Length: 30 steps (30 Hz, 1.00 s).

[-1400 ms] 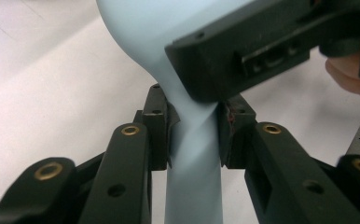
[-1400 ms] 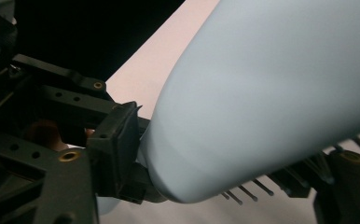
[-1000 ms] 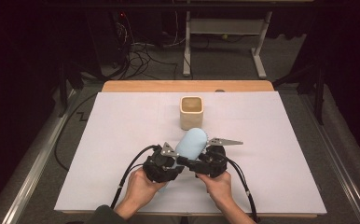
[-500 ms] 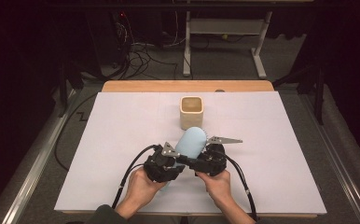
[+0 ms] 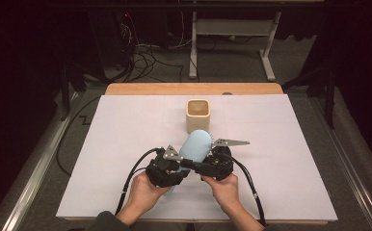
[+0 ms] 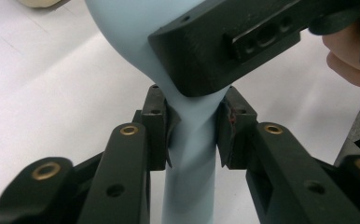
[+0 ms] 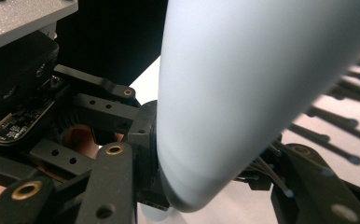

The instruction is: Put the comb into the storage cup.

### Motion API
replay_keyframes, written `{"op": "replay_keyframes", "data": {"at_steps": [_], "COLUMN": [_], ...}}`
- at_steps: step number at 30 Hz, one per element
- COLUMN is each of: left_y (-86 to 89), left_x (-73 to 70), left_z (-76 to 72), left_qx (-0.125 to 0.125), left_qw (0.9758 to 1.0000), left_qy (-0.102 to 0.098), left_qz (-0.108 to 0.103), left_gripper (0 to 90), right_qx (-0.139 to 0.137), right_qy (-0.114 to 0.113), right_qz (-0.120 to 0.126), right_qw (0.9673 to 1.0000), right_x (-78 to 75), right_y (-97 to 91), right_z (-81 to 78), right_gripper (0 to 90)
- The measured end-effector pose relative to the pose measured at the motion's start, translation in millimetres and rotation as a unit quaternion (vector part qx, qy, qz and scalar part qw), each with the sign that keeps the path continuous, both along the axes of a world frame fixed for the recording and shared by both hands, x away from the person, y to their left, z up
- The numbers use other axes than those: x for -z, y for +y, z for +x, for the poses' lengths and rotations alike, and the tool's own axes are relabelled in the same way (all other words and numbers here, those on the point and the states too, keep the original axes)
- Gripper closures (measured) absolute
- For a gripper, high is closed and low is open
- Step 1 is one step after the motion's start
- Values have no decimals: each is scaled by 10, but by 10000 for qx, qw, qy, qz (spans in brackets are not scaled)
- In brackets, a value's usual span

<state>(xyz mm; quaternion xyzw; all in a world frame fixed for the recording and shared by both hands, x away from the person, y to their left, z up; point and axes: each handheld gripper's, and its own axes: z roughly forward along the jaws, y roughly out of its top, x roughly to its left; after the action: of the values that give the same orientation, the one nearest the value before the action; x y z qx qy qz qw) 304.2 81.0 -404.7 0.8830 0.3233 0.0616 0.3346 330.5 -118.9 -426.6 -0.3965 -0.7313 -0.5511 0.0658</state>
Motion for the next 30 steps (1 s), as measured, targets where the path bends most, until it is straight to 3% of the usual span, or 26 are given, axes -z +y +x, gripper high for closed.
{"op": "replay_keyframes", "data": {"at_steps": [6, 15, 21, 30], "left_y": [50, 183, 315, 493], "left_x": [-13, -11, -26, 4], "left_z": [11, 24, 16, -21], "left_qx": [-78, -119, -290, -463], "left_qw": [10000, 9993, 9979, 9969], "left_qy": [-18, 33, -32, -217], "left_qz": [-54, -353, -584, -597], "left_gripper": [558, 416, 392, 369], "right_qx": [-15, 42, 60, 69], "right_qy": [-14, -82, -90, -118], "right_qz": [-30, -138, -250, -323], "right_qw": [10000, 9999, 9996, 9994], "right_x": [-21, -59, -72, -121], "right_y": [-31, -81, -111, -161], "right_z": [10, 22, 37, 52], "right_gripper": [568, 568, 568, 567]}}
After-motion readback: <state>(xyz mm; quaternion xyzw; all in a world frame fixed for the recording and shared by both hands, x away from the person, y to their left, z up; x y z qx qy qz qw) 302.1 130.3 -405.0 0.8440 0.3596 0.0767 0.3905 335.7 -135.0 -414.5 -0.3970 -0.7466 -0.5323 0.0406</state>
